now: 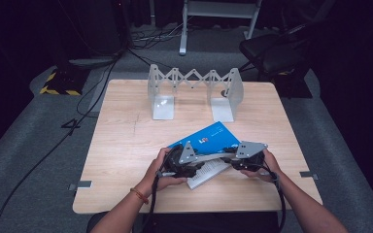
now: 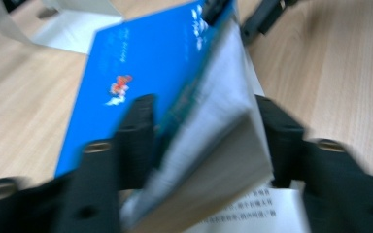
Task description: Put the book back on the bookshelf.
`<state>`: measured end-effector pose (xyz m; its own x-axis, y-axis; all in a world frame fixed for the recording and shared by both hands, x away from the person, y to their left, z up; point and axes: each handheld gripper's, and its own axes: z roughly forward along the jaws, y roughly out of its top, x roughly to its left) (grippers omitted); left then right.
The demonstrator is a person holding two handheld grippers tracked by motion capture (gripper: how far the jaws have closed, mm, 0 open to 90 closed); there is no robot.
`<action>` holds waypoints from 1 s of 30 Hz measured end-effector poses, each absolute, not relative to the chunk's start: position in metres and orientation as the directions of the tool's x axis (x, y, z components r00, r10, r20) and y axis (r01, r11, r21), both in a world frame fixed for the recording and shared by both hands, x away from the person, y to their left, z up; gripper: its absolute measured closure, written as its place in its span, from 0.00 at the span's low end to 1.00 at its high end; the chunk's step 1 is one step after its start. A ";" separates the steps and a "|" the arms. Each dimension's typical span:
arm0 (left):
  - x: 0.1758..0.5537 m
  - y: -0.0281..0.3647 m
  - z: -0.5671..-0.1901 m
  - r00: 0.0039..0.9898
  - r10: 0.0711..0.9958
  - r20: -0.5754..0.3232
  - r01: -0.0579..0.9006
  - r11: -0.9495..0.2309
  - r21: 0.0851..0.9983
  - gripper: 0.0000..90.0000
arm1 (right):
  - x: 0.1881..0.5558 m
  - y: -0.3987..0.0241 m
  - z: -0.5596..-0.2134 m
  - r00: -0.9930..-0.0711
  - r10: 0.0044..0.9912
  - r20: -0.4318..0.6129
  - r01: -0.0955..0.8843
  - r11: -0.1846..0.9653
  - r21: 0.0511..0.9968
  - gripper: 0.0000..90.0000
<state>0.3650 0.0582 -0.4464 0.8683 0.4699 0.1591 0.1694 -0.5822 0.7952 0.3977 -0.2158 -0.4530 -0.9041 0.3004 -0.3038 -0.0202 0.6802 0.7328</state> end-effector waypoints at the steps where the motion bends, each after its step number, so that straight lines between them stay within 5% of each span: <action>1: 0.366 0.061 -0.446 0.876 0.457 0.155 0.165 -0.586 0.794 0.66 | 0.398 -0.215 -0.453 -0.904 0.298 -0.308 -0.024 0.683 0.730 0.72; 10: 0.374 0.077 -0.450 0.910 0.403 0.103 0.151 -0.552 0.820 0.75 | 0.424 -0.239 -0.469 -0.892 0.371 -0.257 0.044 0.639 0.768 0.50; 22: 0.377 0.093 -0.440 0.905 0.409 0.116 0.156 -0.573 0.804 0.69 | 0.414 -0.229 -0.464 -0.889 0.260 -0.376 -0.090 0.706 0.702 0.73; 30: 0.365 0.081 -0.435 0.878 0.451 0.161 0.177 -0.619 0.765 0.46 | 0.395 -0.210 -0.450 -0.874 0.265 -0.407 -0.086 0.740 0.667 0.77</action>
